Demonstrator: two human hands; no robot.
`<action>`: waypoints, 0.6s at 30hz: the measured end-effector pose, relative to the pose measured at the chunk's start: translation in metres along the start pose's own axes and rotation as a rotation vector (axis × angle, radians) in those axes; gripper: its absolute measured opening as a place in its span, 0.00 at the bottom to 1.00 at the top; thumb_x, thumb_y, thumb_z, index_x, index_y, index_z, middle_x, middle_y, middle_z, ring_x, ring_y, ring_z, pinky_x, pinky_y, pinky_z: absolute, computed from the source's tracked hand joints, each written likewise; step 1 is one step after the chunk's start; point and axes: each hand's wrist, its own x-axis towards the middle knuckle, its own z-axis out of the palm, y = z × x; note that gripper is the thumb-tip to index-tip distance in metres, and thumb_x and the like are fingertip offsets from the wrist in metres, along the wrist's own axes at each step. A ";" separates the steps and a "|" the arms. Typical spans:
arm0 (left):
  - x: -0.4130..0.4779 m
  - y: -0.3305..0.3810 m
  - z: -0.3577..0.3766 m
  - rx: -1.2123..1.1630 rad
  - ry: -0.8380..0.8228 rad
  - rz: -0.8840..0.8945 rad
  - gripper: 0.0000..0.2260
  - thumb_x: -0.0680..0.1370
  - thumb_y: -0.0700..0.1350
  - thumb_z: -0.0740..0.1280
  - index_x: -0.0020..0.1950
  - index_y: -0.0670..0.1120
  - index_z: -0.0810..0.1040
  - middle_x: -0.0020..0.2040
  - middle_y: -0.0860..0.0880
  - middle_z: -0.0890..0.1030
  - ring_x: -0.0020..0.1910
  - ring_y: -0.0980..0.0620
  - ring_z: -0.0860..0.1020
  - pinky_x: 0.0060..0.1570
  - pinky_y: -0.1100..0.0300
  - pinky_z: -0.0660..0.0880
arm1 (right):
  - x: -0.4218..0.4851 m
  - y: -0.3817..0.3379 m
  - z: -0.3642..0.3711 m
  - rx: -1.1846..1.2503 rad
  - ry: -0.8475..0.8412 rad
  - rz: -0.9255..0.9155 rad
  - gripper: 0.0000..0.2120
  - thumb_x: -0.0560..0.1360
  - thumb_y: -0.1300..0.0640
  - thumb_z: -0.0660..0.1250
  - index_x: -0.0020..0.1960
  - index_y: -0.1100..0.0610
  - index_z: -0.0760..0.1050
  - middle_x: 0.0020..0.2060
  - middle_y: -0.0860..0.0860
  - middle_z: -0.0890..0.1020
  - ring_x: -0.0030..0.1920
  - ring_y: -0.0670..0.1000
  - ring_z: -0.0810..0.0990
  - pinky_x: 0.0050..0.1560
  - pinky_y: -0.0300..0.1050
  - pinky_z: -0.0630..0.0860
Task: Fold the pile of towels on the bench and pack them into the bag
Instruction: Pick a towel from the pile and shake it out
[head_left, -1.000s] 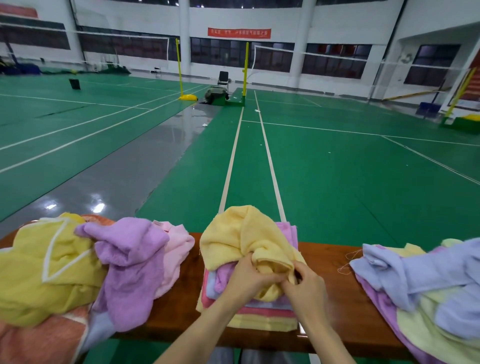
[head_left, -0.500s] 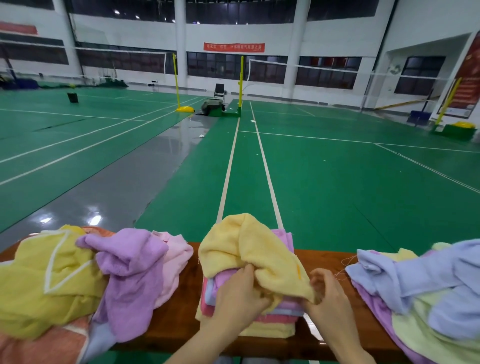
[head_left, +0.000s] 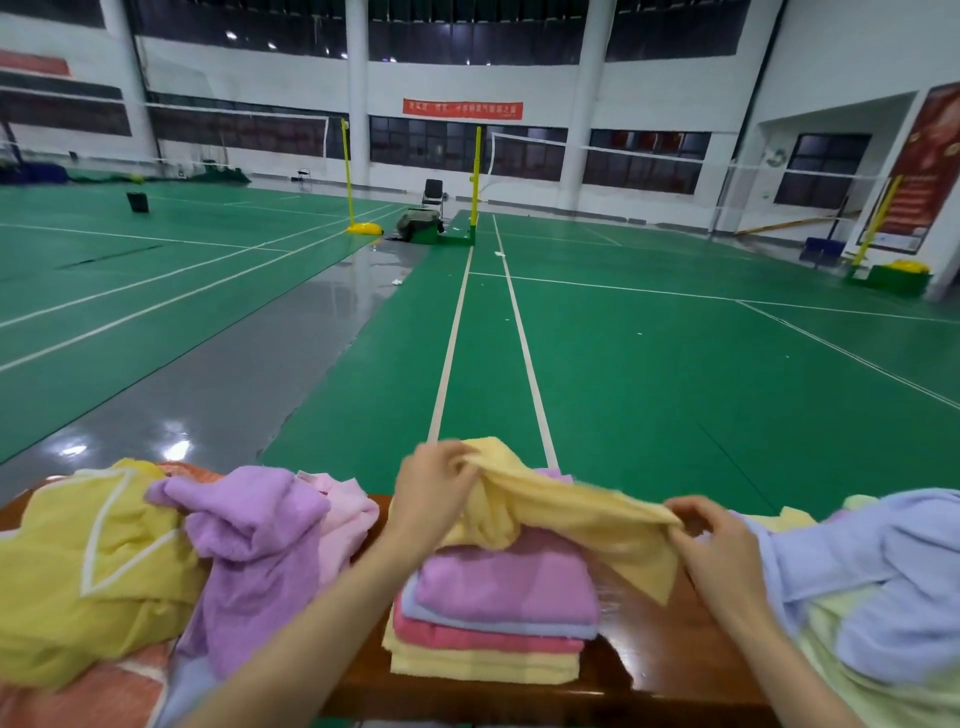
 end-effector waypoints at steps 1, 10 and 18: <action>0.014 0.002 -0.011 -0.036 0.032 -0.001 0.11 0.75 0.36 0.63 0.54 0.41 0.82 0.48 0.48 0.83 0.45 0.55 0.76 0.41 0.68 0.67 | 0.013 -0.007 -0.003 0.008 0.015 -0.036 0.09 0.69 0.70 0.69 0.40 0.56 0.78 0.34 0.49 0.81 0.36 0.41 0.78 0.37 0.25 0.70; 0.097 0.034 -0.078 -0.235 0.084 0.012 0.06 0.78 0.37 0.63 0.43 0.43 0.78 0.34 0.47 0.76 0.22 0.57 0.76 0.22 0.67 0.69 | 0.105 -0.084 -0.002 -0.388 -0.007 -0.047 0.07 0.76 0.52 0.64 0.49 0.53 0.79 0.43 0.52 0.83 0.47 0.57 0.80 0.44 0.46 0.71; 0.157 0.098 -0.111 -0.590 0.153 -0.022 0.05 0.80 0.35 0.60 0.49 0.41 0.75 0.51 0.38 0.77 0.25 0.54 0.80 0.30 0.64 0.79 | 0.145 -0.120 0.021 -0.271 -0.038 0.010 0.13 0.79 0.47 0.58 0.44 0.57 0.72 0.35 0.55 0.80 0.37 0.57 0.80 0.45 0.49 0.74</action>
